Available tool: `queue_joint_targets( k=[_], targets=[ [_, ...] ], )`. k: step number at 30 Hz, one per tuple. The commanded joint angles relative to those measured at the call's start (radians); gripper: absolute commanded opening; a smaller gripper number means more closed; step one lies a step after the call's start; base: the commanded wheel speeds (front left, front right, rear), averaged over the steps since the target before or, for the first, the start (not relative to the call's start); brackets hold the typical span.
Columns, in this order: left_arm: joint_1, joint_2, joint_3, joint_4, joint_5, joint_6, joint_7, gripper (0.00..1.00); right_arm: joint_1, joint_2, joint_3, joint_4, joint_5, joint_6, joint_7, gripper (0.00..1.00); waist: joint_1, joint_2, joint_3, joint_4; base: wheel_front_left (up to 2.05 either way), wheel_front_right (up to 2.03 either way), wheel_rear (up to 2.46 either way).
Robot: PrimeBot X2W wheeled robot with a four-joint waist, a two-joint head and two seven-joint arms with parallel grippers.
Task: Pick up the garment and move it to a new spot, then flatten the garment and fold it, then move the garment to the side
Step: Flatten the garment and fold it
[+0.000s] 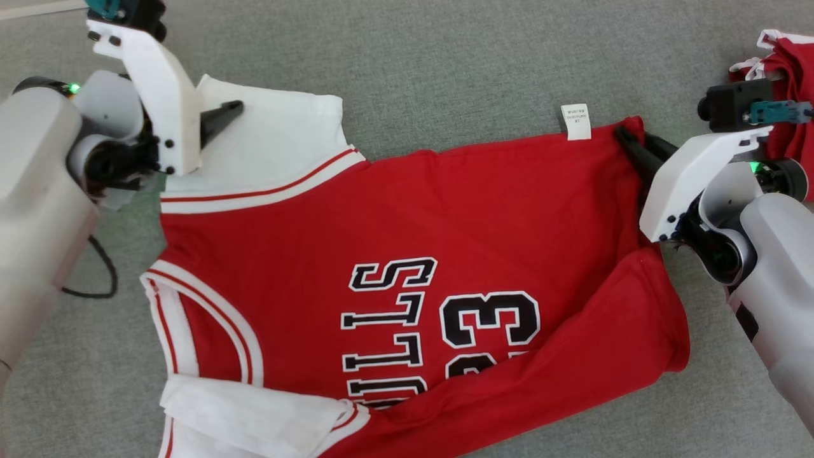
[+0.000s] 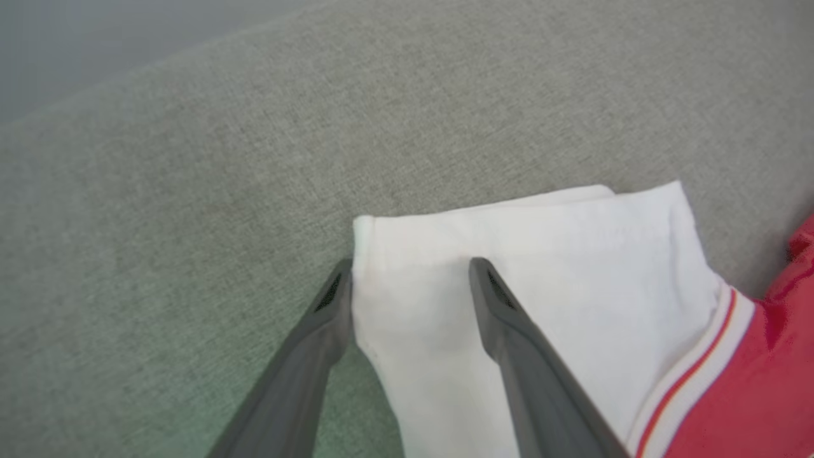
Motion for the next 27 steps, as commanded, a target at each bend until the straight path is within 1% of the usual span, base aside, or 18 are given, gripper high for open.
queue_joint_targets(
  k=[1, 2, 4, 6, 10, 17, 18, 19, 20, 21, 27],
  targets=[
    [-0.007, 0.012, -0.003, 0.022, 0.005, 0.002, -0.025, 0.05, -0.013, -0.003, -0.008, 0.016, 0.011, -0.002, -0.034, 0.18, -0.0001, 0.0000, -0.005, 0.001, 0.00, 0.00, 0.00],
    [-0.012, 0.011, 0.000, 0.038, 0.011, 0.002, -0.046, 0.00, -0.016, 0.000, -0.014, 0.024, 0.010, -0.002, -0.056, 0.16, -0.0001, 0.0000, -0.010, 0.001, 0.00, 0.00, 0.00],
    [-0.014, -0.001, -0.004, 0.062, 0.017, 0.001, -0.069, 0.00, -0.014, 0.008, -0.014, 0.041, 0.015, -0.002, -0.084, 0.00, -0.0001, 0.0000, -0.019, 0.005, 0.00, 0.00, 0.00],
    [-0.014, -0.008, -0.009, 0.068, 0.011, 0.001, -0.091, 0.00, -0.011, 0.009, -0.007, 0.055, 0.019, -0.002, -0.099, 0.00, -0.0001, 0.0000, -0.028, 0.010, 0.00, 0.00, 0.00],
    [-0.007, -0.003, -0.025, 0.061, 0.000, 0.002, -0.123, 0.00, 0.004, 0.008, 0.004, 0.065, 0.040, -0.002, -0.122, 0.00, -0.0001, 0.0000, -0.042, 0.021, 0.00, 0.00, 0.00],
    [-0.013, -0.019, -0.046, 0.062, -0.039, 0.002, -0.111, 0.00, -0.010, -0.006, 0.034, 0.067, 0.074, -0.002, -0.122, 0.00, -0.0001, 0.0000, -0.040, 0.024, 0.00, 0.00, 0.00],
    [-0.017, -0.019, -0.048, 0.068, -0.042, 0.002, -0.110, 0.31, -0.014, -0.006, 0.037, 0.066, 0.077, -0.002, -0.123, 0.00, -0.0001, 0.0000, -0.037, 0.021, 0.00, 0.00, 0.00],
    [-0.017, -0.019, -0.048, 0.068, -0.042, 0.002, -0.110, 0.31, -0.014, -0.006, 0.037, 0.066, 0.077, -0.002, -0.123, 0.00, -0.0001, 0.0000, -0.037, 0.021, 0.00, 0.00, 0.00],
    [-0.021, -0.020, -0.051, 0.073, -0.043, 0.002, -0.110, 0.91, -0.019, -0.006, 0.042, 0.065, 0.080, -0.002, -0.125, 0.00, -0.0001, 0.0000, -0.035, 0.019, 0.00, 0.00, 0.00],
    [-0.024, -0.021, -0.052, 0.079, -0.044, 0.002, -0.111, 1.00, -0.022, -0.006, 0.046, 0.064, 0.084, -0.002, -0.127, 0.00, -0.0001, 0.0000, -0.033, 0.016, 0.00, 0.00, 0.00],
    [-0.037, -0.023, -0.069, 0.121, -0.049, 0.002, -0.101, 1.00, -0.034, 0.002, 0.072, 0.064, 0.110, -0.002, -0.133, 0.00, -0.0001, 0.0000, -0.022, -0.006, 0.00, 0.00, 0.00]
  ],
)
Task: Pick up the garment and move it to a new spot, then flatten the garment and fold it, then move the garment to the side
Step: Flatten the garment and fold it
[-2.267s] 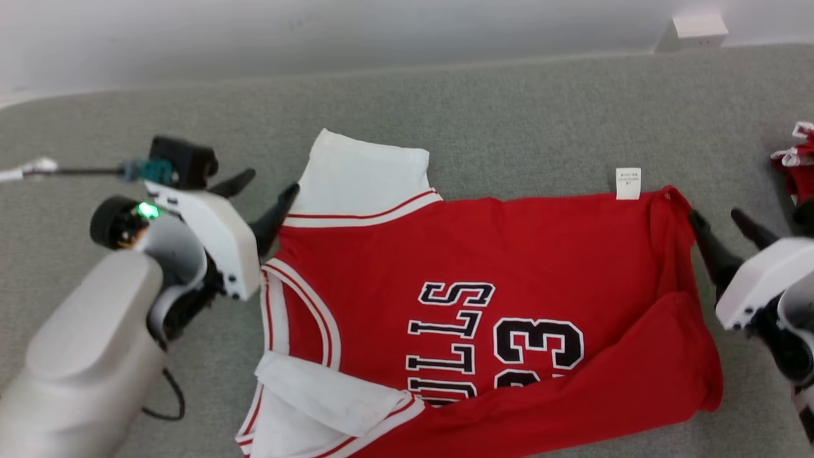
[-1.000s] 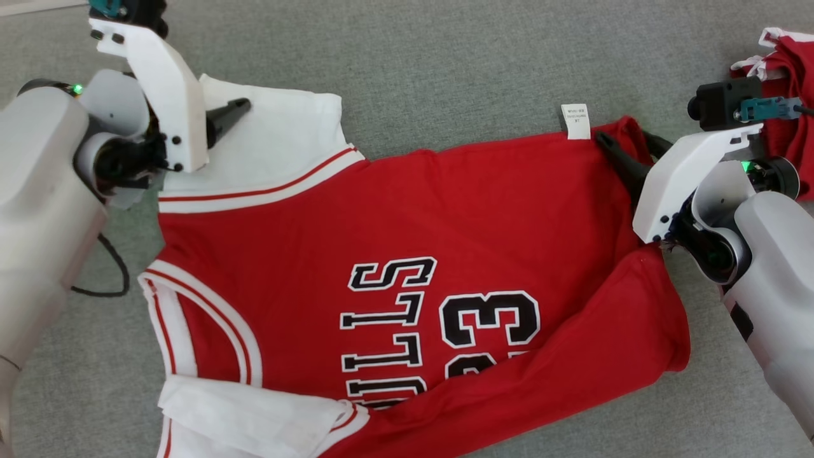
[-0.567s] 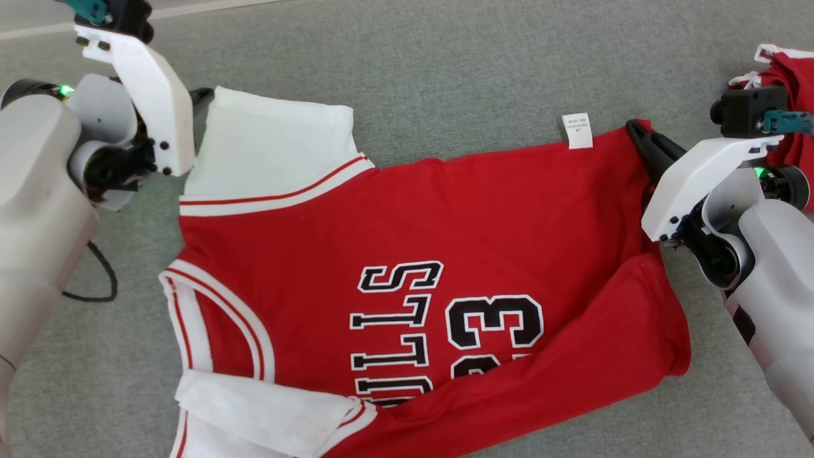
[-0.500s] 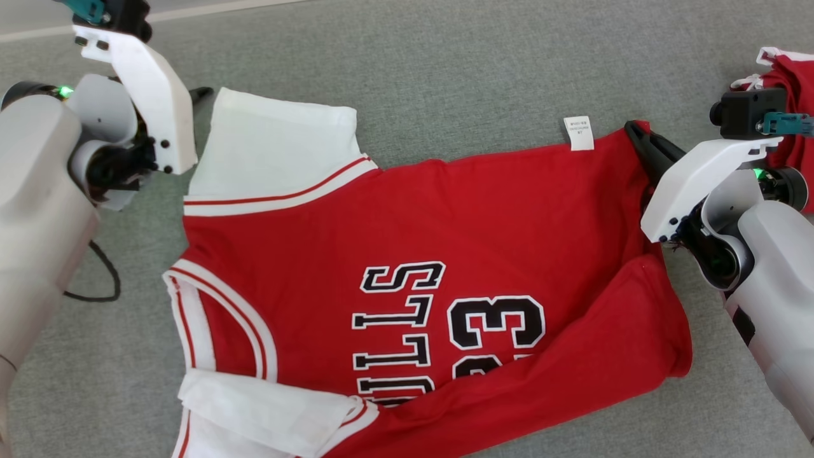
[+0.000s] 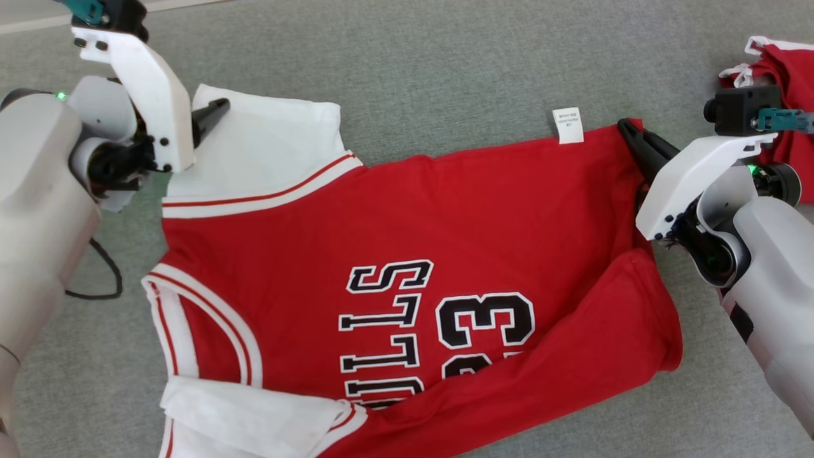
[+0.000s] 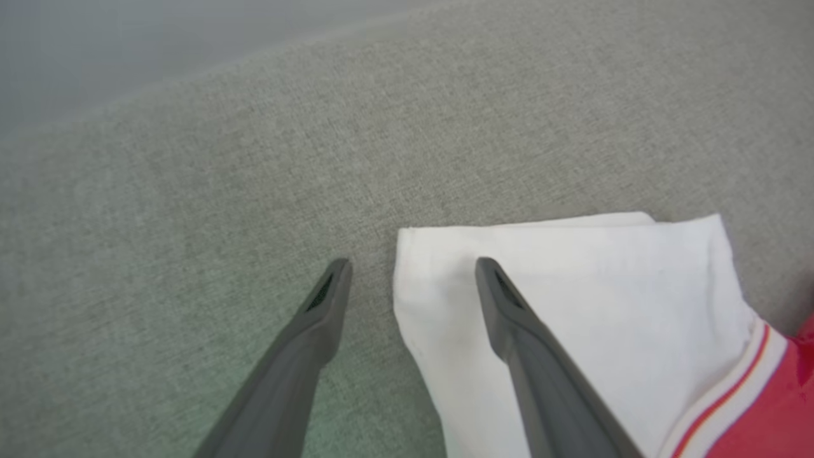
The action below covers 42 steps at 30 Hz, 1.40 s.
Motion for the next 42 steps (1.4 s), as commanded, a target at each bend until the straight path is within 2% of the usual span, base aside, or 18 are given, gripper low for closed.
queue_joint_targets(
  k=[1, 7, 10, 11, 23, 35, 42],
  targets=[
    [-0.004, -0.003, -0.004, 0.004, -0.011, 0.001, 0.006, 1.00, -0.010, 0.000, 0.005, 0.003, 0.008, -0.002, -0.004, 0.00, 0.0000, 0.0000, 0.002, -0.004, 0.00, 0.00, 0.00],
    [0.009, -0.007, -0.025, -0.019, -0.051, 0.001, 0.048, 1.00, -0.021, 0.003, 0.028, 0.015, 0.033, -0.002, -0.011, 0.00, 0.0000, 0.0000, 0.006, -0.014, 0.00, 0.00, 0.00],
    [0.002, 0.005, -0.036, -0.032, -0.059, 0.001, 0.051, 0.31, -0.026, 0.003, 0.040, 0.022, 0.044, -0.002, -0.014, 0.00, 0.0000, 0.0000, 0.008, -0.014, 0.00, 0.00, 0.00],
    [-0.002, 0.008, -0.040, -0.033, -0.058, 0.001, 0.046, 0.00, -0.029, 0.004, 0.044, 0.024, 0.046, -0.002, -0.017, 0.00, 0.0000, 0.0000, 0.008, -0.014, 0.00, 0.00, 0.00],
    [-0.008, 0.030, -0.081, -0.037, -0.058, 0.001, -0.030, 0.00, -0.007, -0.015, 0.071, 0.040, 0.087, -0.002, -0.093, 0.00, 0.0000, 0.0000, -0.037, 0.020, 0.00, 0.00, 0.00],
    [0.055, 0.041, -0.103, -0.065, -0.140, 0.001, -0.091, 0.00, 0.067, -0.077, 0.062, 0.054, 0.144, -0.002, -0.181, 0.00, 0.0000, 0.0000, -0.159, 0.072, 0.00, 0.00, 0.00],
    [0.091, 0.045, -0.123, -0.082, -0.178, 0.001, -0.105, 0.00, 0.118, -0.101, 0.079, 0.064, 0.169, -0.002, -0.186, 0.00, 0.0000, 0.0000, -0.223, 0.106, 0.00, 0.00, 0.00]
  ],
)
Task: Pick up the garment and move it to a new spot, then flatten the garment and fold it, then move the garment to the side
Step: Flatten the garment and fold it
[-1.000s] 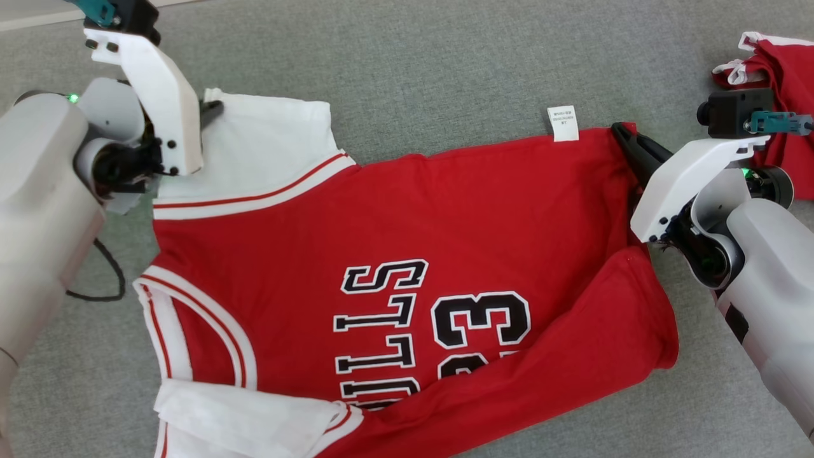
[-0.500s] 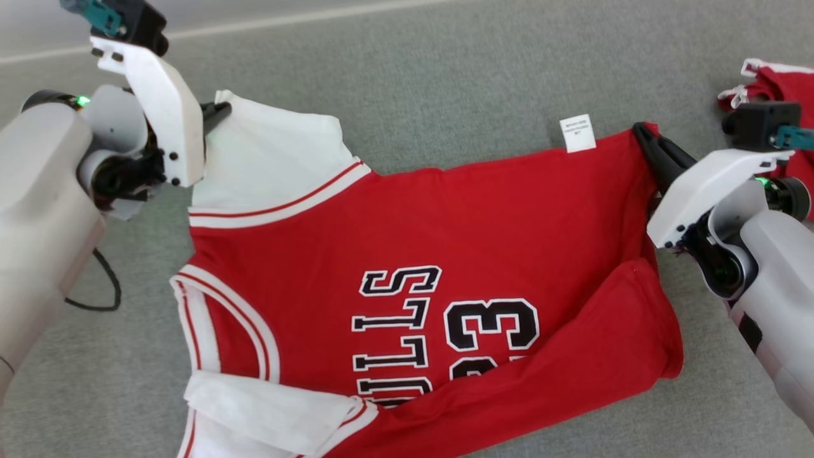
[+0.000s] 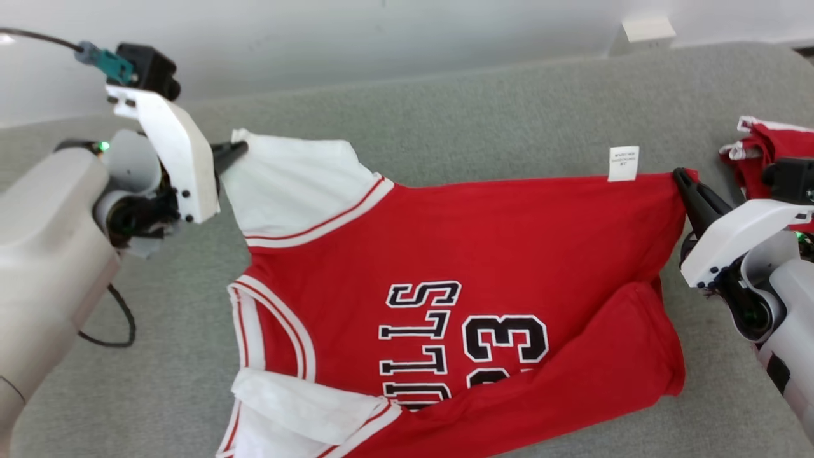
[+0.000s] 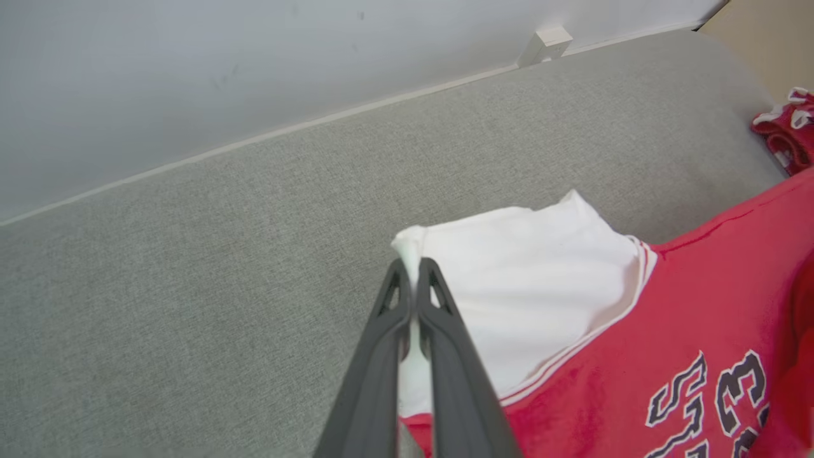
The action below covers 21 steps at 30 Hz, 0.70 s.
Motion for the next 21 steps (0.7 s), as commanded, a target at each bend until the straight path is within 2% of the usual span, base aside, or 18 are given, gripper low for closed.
queue_joint_targets(
  k=[1, 11, 21],
  targets=[
    [0.020, 0.011, -0.005, -0.008, -0.011, 0.002, 0.005, 0.00, 0.020, -0.015, 0.004, 0.005, 0.008, -0.002, -0.002, 0.00, 0.0001, 0.0000, -0.026, 0.018, 0.00, 0.00, 0.00],
    [0.101, 0.063, -0.060, -0.138, -0.081, 0.002, 0.117, 0.00, 0.100, -0.064, 0.055, -0.026, 0.019, -0.002, 0.001, 0.00, 0.0001, 0.0000, -0.123, 0.053, 0.00, 0.00, 0.00],
    [0.198, 0.145, -0.091, -0.318, -0.117, 0.002, 0.225, 0.00, 0.179, -0.126, 0.130, -0.106, 0.017, -0.002, 0.008, 0.00, 0.0001, 0.0000, -0.193, 0.076, 0.00, 0.00, 0.00]
  ],
)
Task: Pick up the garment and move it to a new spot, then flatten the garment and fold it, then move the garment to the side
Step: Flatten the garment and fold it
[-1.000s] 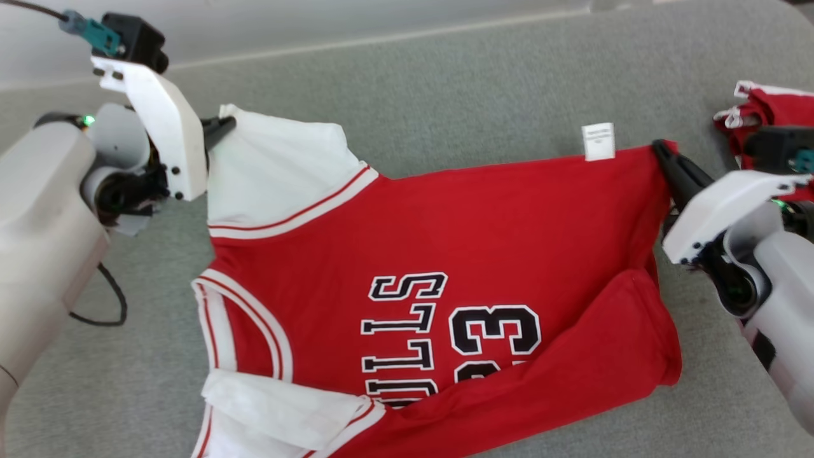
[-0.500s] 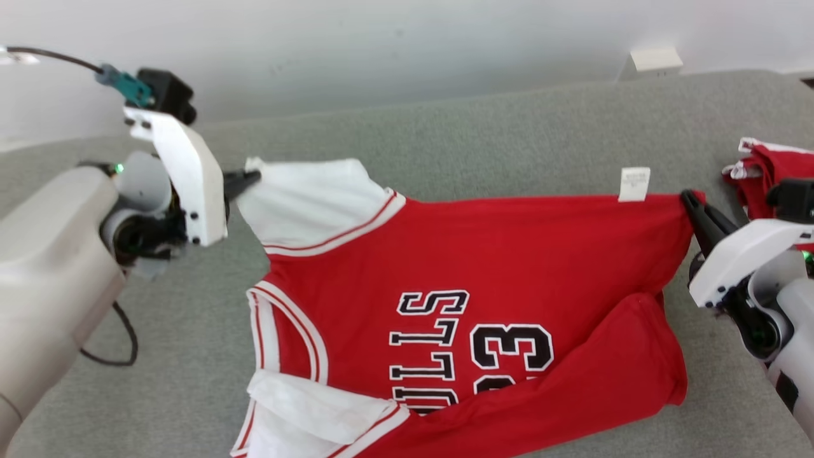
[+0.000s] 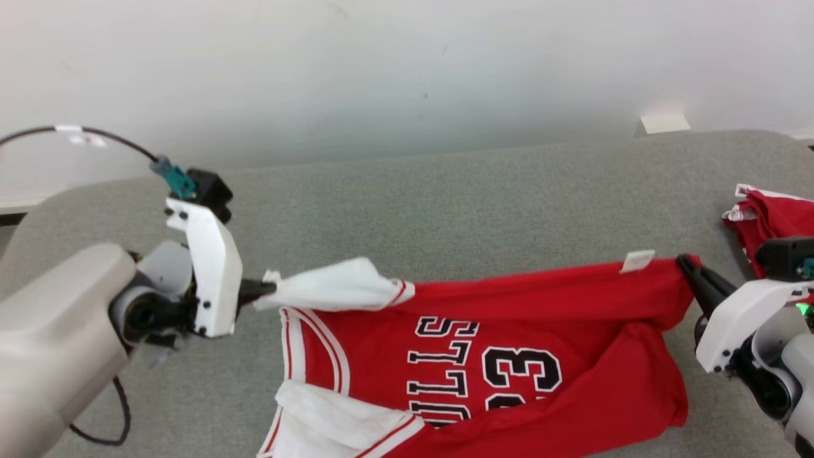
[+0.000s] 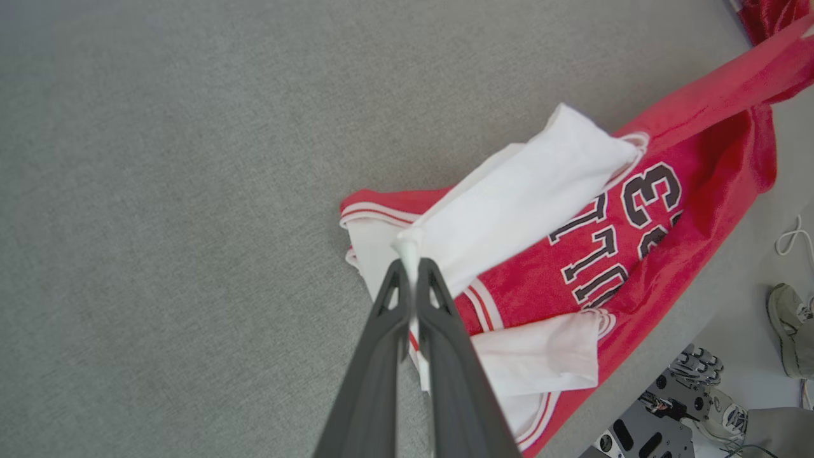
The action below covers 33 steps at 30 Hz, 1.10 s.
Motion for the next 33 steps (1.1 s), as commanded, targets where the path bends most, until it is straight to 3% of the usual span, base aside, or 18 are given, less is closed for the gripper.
queue_joint_targets(
  k=[1, 14, 20, 24, 25, 26, 27, 28, 30, 33],
  targets=[
    [0.032, 0.018, -0.004, -0.026, -0.013, 0.002, 0.020, 0.00, 0.031, -0.017, 0.014, -0.016, 0.005, -0.002, 0.010, 0.00, 0.0001, 0.0000, -0.018, 0.005, 0.00, 0.00, 0.00],
    [0.168, 0.096, -0.018, -0.215, -0.048, 0.033, 0.129, 0.00, 0.109, -0.093, 0.088, -0.068, 0.018, -0.002, 0.054, 0.00, 0.0001, 0.0000, -0.063, 0.017, 0.00, 0.00, 0.00],
    [0.223, 0.087, -0.020, -0.258, -0.071, 0.048, 0.120, 0.00, 0.120, -0.099, 0.118, -0.052, 0.012, -0.002, 0.078, 0.00, 0.0001, 0.0000, -0.055, 0.021, 0.00, 0.00, 0.00],
    [0.251, 0.070, -0.020, -0.252, -0.069, 0.044, 0.109, 0.00, 0.117, -0.084, 0.136, -0.027, 0.002, -0.002, 0.085, 0.42, 0.0001, 0.0000, -0.048, 0.020, 0.00, 0.00, 0.00],
    [0.257, 0.065, -0.020, -0.249, -0.069, 0.042, 0.104, 0.05, 0.118, -0.079, 0.139, -0.021, 0.002, -0.002, 0.086, 0.55, 0.0001, 0.0000, -0.048, 0.019, 0.00, 0.00, 0.00],
    [0.263, 0.059, -0.021, -0.245, -0.071, 0.041, 0.102, 0.07, 0.120, -0.074, 0.144, -0.014, 0.003, -0.002, 0.092, 0.82, 0.0001, 0.0000, -0.047, 0.018, 0.00, 0.00, 0.00],
    [0.267, 0.055, -0.021, -0.241, -0.071, 0.039, 0.099, 0.41, 0.121, -0.072, 0.147, -0.008, 0.003, -0.002, 0.094, 1.00, 0.0001, 0.0000, -0.047, 0.018, 0.00, 0.00, 0.00],
    [0.272, 0.050, -0.021, -0.238, -0.074, 0.037, 0.097, 0.70, 0.123, -0.070, 0.151, -0.003, 0.005, -0.002, 0.096, 1.00, 0.0001, 0.0000, -0.047, 0.017, 0.00, 0.00, 0.00],
    [0.281, 0.043, -0.021, -0.235, -0.078, 0.035, 0.105, 1.00, 0.123, -0.064, 0.159, 0.002, 0.008, -0.002, 0.102, 1.00, 0.0001, 0.0000, -0.048, 0.015, 0.00, 0.00, 0.00],
    [0.283, 0.041, -0.019, -0.231, -0.078, 0.031, 0.103, 1.00, 0.122, -0.068, 0.174, -0.004, 0.008, -0.002, 0.104, 1.00, 0.0001, 0.0000, -0.053, 0.014, 0.00, 0.00, 0.00]
  ],
)
